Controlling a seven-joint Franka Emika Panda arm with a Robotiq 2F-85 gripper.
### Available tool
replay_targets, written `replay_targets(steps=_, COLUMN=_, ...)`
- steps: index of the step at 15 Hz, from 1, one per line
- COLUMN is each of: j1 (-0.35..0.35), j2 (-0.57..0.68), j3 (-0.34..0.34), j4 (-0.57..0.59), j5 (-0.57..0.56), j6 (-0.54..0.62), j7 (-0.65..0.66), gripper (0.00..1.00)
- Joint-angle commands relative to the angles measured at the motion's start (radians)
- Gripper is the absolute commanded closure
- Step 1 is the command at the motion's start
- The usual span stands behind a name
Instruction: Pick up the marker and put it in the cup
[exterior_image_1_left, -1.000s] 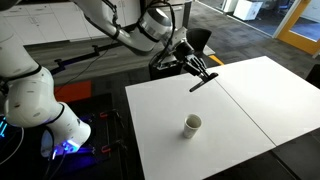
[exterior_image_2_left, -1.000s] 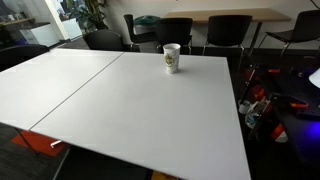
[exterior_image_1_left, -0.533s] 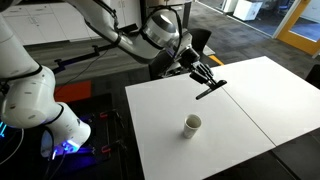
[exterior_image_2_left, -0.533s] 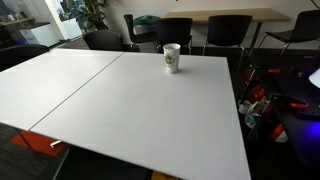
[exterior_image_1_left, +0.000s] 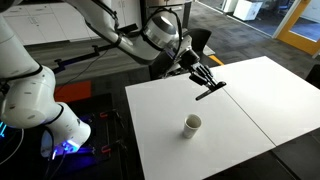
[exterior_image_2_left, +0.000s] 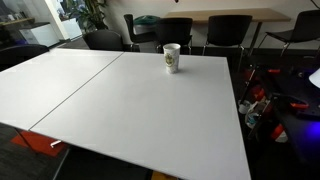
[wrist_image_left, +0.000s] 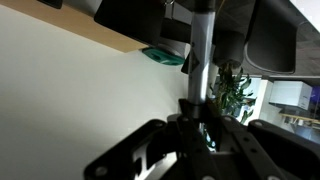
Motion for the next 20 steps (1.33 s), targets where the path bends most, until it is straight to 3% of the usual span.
replay_targets(steps=1, j1=-0.008, j2=-0.001, j3=0.019, j4=-0.03, j5=-0.046, j6=-0.011, j7=0.12, gripper=0.95)
replay_targets(steps=20, j1=-0.035, j2=0.129, j3=0.017, j4=-0.128, j5=-0.194, j6=-0.022, j7=0.618, gripper=0.95)
